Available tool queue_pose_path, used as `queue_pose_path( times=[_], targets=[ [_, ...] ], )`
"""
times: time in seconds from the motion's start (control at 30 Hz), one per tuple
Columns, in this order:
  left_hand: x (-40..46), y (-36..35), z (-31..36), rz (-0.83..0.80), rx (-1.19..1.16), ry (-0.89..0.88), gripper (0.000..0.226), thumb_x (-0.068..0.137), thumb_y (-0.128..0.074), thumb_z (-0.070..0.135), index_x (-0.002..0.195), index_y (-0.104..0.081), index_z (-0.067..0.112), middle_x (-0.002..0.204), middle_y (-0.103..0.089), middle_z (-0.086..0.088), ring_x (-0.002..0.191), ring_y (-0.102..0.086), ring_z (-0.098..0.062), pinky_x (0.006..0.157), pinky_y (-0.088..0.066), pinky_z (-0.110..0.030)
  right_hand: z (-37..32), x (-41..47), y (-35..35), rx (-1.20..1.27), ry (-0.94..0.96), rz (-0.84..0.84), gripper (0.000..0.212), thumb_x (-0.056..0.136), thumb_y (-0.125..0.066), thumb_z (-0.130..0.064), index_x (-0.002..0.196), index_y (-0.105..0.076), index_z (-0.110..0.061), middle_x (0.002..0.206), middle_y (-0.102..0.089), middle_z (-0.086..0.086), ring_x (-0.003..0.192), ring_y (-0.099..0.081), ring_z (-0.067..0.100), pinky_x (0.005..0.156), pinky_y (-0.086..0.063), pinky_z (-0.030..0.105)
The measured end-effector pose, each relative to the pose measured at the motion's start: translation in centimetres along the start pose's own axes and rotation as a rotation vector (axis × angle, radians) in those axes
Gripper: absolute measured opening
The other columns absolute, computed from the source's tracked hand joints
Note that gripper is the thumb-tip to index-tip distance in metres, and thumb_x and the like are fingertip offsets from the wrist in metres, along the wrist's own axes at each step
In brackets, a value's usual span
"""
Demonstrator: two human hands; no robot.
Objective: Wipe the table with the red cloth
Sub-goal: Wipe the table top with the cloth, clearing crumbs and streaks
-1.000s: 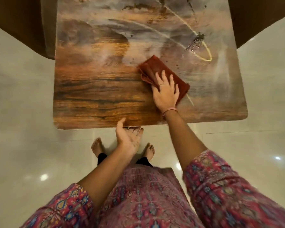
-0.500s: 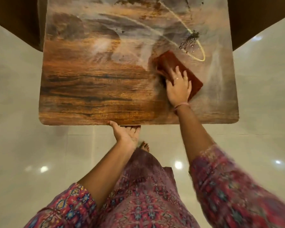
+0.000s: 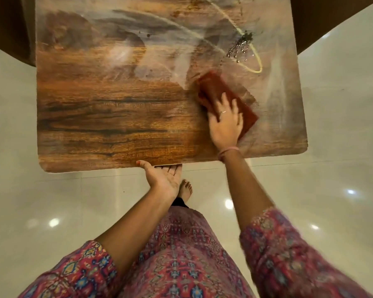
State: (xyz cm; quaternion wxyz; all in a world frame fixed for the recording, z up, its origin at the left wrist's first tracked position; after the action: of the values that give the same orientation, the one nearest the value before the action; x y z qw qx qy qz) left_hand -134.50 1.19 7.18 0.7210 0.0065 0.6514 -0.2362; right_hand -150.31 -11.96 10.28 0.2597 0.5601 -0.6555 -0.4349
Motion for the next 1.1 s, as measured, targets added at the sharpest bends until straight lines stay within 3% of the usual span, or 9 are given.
queue_pose_path(
  times=[0.1, 0.2, 0.33, 0.47, 0.57, 0.67, 0.83, 0.93, 1.1],
  targets=[
    [0.2, 0.2, 0.0, 0.023, 0.077, -0.008, 0.079, 0.089, -0.020, 0.072, 0.134, -0.049, 0.013, 0.136, -0.052, -0.013, 0.121, -0.053, -0.029, 0.103, -0.042, -0.040, -3.5, -10.4, -4.2, -0.002, 0.409, -0.297, 0.057, 0.085, -0.046, -0.027, 0.141, -0.041, -0.038, 0.154, -0.028, -0.015, 0.146, -0.014, 0.012, 0.115, -0.005, 0.037],
    [0.0, 0.4, 0.1, 0.057, 0.098, -0.018, 0.074, 0.090, -0.021, 0.071, 0.120, -0.056, 0.013, 0.131, -0.055, -0.014, 0.115, -0.056, -0.030, 0.098, -0.045, -0.042, 0.8, -13.0, -2.0, 0.039, 0.466, -0.358, 0.051, 0.090, -0.045, -0.028, 0.140, -0.042, -0.040, 0.151, -0.024, -0.025, 0.144, -0.009, 0.000, 0.115, -0.007, 0.033],
    [-0.3, 0.0, 0.2, -0.004, 0.016, 0.005, 0.086, 0.087, -0.019, 0.072, 0.148, -0.021, 0.010, 0.152, -0.027, -0.017, 0.139, -0.031, -0.032, 0.109, -0.031, -0.045, 9.3, -5.2, 5.2, 0.065, 0.046, -0.016, 0.049, 0.090, -0.048, -0.017, 0.137, -0.046, -0.030, 0.150, -0.038, -0.002, 0.143, -0.025, 0.019, 0.116, -0.016, 0.049],
    [-0.1, 0.3, 0.3, 0.000, 0.020, 0.008, 0.087, 0.087, -0.019, 0.073, 0.146, -0.025, 0.010, 0.151, -0.031, -0.017, 0.138, -0.033, -0.031, 0.111, -0.030, -0.044, 10.8, -1.1, 6.6, 0.030, -0.368, 0.136, 0.051, 0.097, -0.048, -0.026, 0.146, -0.035, -0.025, 0.158, -0.023, -0.002, 0.147, -0.013, 0.021, 0.117, -0.010, 0.050],
    [-0.1, 0.2, 0.4, -0.001, 0.050, 0.001, 0.087, 0.086, -0.018, 0.073, 0.144, -0.030, 0.010, 0.148, -0.036, -0.017, 0.135, -0.037, -0.031, 0.111, -0.032, -0.044, 3.9, -5.0, 1.4, -0.031, -0.139, 0.057, 0.059, 0.093, -0.050, -0.025, 0.148, -0.030, -0.030, 0.159, -0.018, -0.008, 0.147, -0.008, 0.018, 0.116, -0.005, 0.043],
    [-0.3, 0.1, 0.5, 0.029, 0.099, -0.005, 0.082, 0.088, -0.016, 0.073, 0.134, -0.046, 0.011, 0.138, -0.049, -0.013, 0.117, -0.053, -0.025, 0.096, -0.042, -0.038, -2.7, -12.2, -3.7, -0.005, 0.222, -0.240, 0.060, 0.087, -0.047, -0.027, 0.145, -0.034, -0.037, 0.157, -0.019, -0.015, 0.145, -0.002, 0.007, 0.114, 0.003, 0.033],
    [-0.2, 0.1, 0.6, 0.030, 0.115, 0.015, 0.084, 0.088, -0.018, 0.072, 0.136, -0.045, 0.008, 0.117, -0.061, -0.016, 0.094, -0.063, -0.024, 0.079, -0.052, -0.035, -0.3, -11.5, -1.4, 0.058, 0.359, -0.272, 0.044, 0.090, -0.053, -0.024, 0.132, -0.053, -0.034, 0.148, -0.037, -0.019, 0.141, -0.019, 0.000, 0.115, -0.014, 0.033],
    [-0.1, 0.0, 0.3, 0.005, 0.087, 0.084, 0.090, 0.087, -0.024, 0.072, 0.148, -0.022, 0.006, 0.150, -0.033, -0.018, 0.135, -0.038, -0.030, 0.106, -0.038, -0.043, 4.4, -7.1, 2.9, 0.086, 0.240, -0.085, 0.041, 0.086, -0.057, -0.015, 0.125, -0.060, -0.024, 0.141, -0.050, -0.008, 0.136, -0.038, 0.016, 0.112, -0.028, 0.045],
    [-1.1, -0.6, -2.3, -0.016, 0.196, 0.132, 0.087, 0.090, -0.032, 0.067, 0.148, -0.018, 0.004, 0.148, -0.035, -0.022, 0.132, -0.042, -0.034, 0.106, -0.037, -0.042, 11.7, 2.1, 7.7, -0.012, -0.264, 0.100, 0.044, 0.095, -0.048, -0.024, 0.138, -0.044, -0.028, 0.152, -0.032, -0.001, 0.140, -0.023, 0.028, 0.113, -0.015, 0.055]
  ],
)
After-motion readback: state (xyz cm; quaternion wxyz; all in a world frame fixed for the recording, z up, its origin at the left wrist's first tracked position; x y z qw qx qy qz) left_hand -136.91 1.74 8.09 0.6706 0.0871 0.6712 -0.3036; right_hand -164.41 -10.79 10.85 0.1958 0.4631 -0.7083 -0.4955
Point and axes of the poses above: each hand's wrist, its own x-axis towards the middle knuckle, its own y-axis out of the back of the hand, z = x × y, the point moved 6 cm from there along x, towards the middle knuckle
